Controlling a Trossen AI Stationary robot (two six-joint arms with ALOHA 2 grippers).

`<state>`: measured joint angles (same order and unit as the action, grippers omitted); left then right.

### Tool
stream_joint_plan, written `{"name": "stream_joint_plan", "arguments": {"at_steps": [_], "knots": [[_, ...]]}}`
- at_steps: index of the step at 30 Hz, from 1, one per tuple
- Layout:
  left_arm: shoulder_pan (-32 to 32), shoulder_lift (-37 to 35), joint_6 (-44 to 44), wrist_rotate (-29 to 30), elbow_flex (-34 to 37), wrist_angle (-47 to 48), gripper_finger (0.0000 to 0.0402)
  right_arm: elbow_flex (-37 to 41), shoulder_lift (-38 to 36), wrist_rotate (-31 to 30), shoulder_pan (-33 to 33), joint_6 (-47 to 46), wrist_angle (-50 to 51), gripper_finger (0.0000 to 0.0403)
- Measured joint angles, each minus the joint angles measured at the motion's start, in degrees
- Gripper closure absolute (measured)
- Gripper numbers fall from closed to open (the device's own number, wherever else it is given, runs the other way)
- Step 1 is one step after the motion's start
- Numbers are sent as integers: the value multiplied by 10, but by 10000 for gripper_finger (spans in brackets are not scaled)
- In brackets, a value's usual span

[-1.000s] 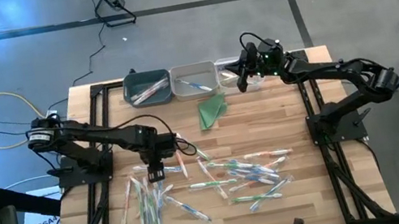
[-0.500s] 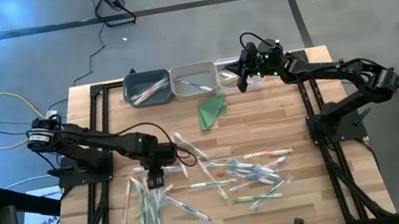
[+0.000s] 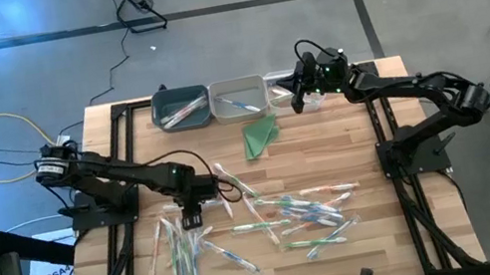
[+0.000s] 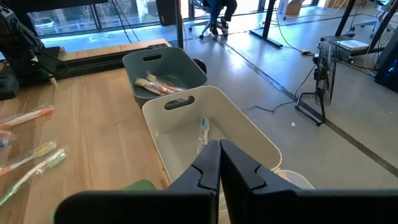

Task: Pick & Place Toothbrushes
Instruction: Put the blue toothbrush into the gray bin

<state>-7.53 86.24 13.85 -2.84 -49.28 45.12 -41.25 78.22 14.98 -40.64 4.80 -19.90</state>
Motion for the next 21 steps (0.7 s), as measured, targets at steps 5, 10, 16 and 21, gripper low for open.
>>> {"name": "stream_joint_plan", "arguments": {"at_steps": [5, 10, 16, 21], "knots": [[0, 28, 0, -3, -1, -2, 259, 0, 0, 0, 0, 0, 0, 400], [0, 31, 2, -1, -2, -4, 259, 0, 0, 0, 0, 0, 1, 400], [0, 31, 2, 0, -2, 0, 259, 0, 0, 0, 0, 0, 0, 400], [0, 31, 2, 5, -2, 0, 259, 0, 0, 0, 0, 0, 0, 400]]}}
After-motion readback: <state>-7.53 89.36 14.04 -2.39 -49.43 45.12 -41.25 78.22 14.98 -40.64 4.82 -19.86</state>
